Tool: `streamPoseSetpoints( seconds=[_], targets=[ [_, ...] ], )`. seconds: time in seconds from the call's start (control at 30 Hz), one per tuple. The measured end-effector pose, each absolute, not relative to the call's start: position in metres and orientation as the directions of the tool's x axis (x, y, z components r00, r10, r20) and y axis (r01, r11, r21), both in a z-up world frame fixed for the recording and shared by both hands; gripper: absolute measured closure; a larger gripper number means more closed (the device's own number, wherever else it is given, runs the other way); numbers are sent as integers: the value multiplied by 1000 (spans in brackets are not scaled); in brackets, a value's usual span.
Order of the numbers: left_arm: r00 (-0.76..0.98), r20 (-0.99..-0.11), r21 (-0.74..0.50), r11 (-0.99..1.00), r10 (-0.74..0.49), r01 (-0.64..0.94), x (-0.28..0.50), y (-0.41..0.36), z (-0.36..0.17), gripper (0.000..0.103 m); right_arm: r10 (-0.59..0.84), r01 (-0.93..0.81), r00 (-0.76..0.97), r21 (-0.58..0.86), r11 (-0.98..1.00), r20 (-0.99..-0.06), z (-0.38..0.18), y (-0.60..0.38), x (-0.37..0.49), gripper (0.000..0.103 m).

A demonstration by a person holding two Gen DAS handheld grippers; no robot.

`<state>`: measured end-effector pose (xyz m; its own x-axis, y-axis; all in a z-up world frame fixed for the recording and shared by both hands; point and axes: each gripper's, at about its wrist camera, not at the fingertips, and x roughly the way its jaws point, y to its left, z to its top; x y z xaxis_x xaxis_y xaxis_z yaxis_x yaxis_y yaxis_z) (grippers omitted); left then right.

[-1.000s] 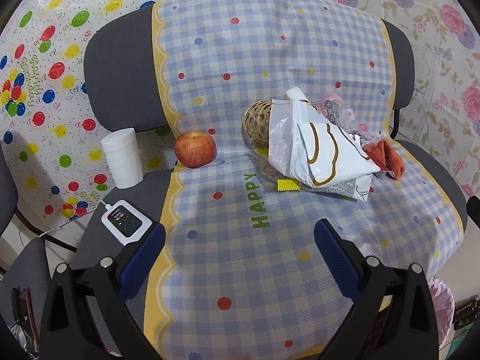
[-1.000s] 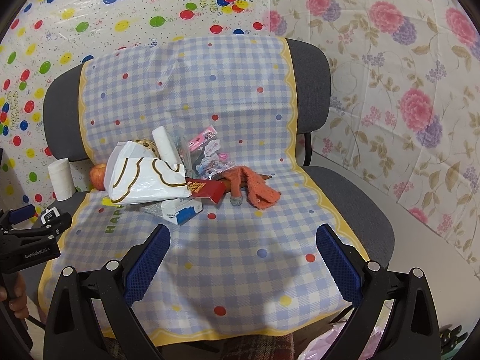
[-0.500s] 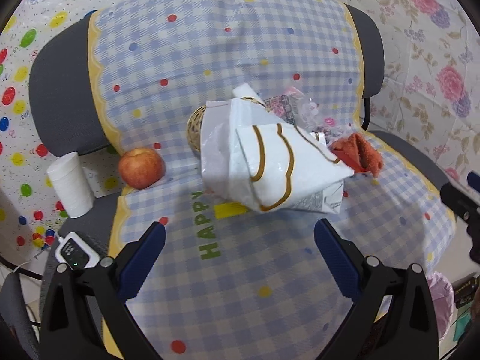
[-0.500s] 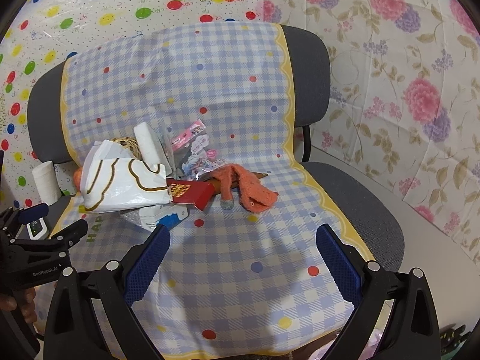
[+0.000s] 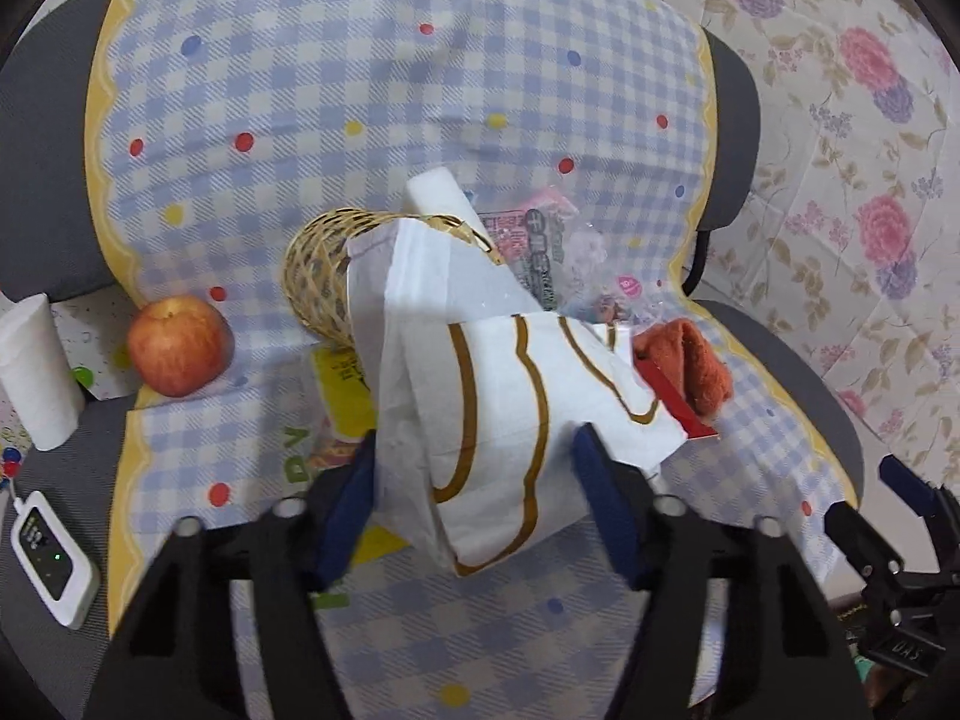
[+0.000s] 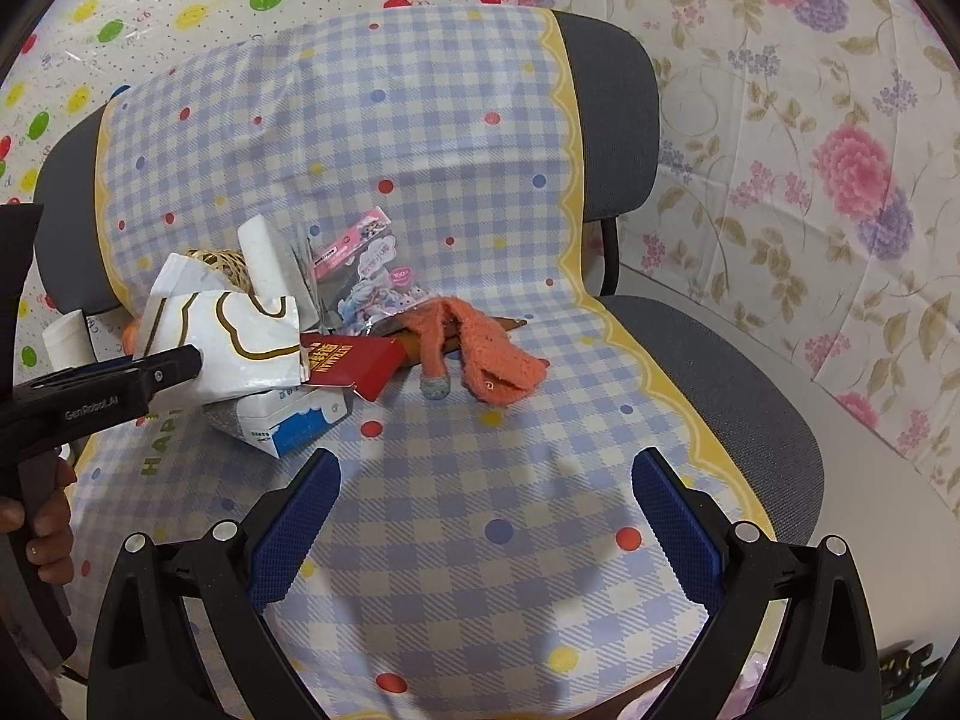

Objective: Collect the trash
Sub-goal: 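Grasp the white striped paper bag with the left gripper, then grasp the woven bamboo ball with the right gripper while the left gripper holds the bag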

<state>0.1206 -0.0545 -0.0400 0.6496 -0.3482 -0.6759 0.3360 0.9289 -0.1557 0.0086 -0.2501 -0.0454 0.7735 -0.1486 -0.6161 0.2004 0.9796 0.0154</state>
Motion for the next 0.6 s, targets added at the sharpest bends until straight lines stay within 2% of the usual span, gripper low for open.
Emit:
streamPoseSetpoints(
  seconds=[0.07,0.13,0.27,0.37,0.47,0.6],
  targets=[
    [643,-671,-168,920,-371,355,118,-54,-37,85,-138,185,773,12,983,-620,-45,-247,8,6],
    [641,-657,-178,908,-397,380,113,-52,-28,101,-141,189,778,13,982,-612,-41,-246,6,6],
    [732,-549,-118,905,-403,410,87,-42,13,102,-148,202,801,29,979,-580,-31,-247,-3,6],
    [801,-474,-82,923,-367,375,67,-25,42,102,-142,203,815,48,978,-562,-26,-247,-11,6],
    [846,-445,-29,949,-293,313,49,-7,53,102,-100,163,836,71,984,-539,-23,-243,-13,6],
    [875,-437,9,972,-207,234,35,15,41,102,-26,97,864,115,989,-502,-19,-233,-10,6]
  ],
)
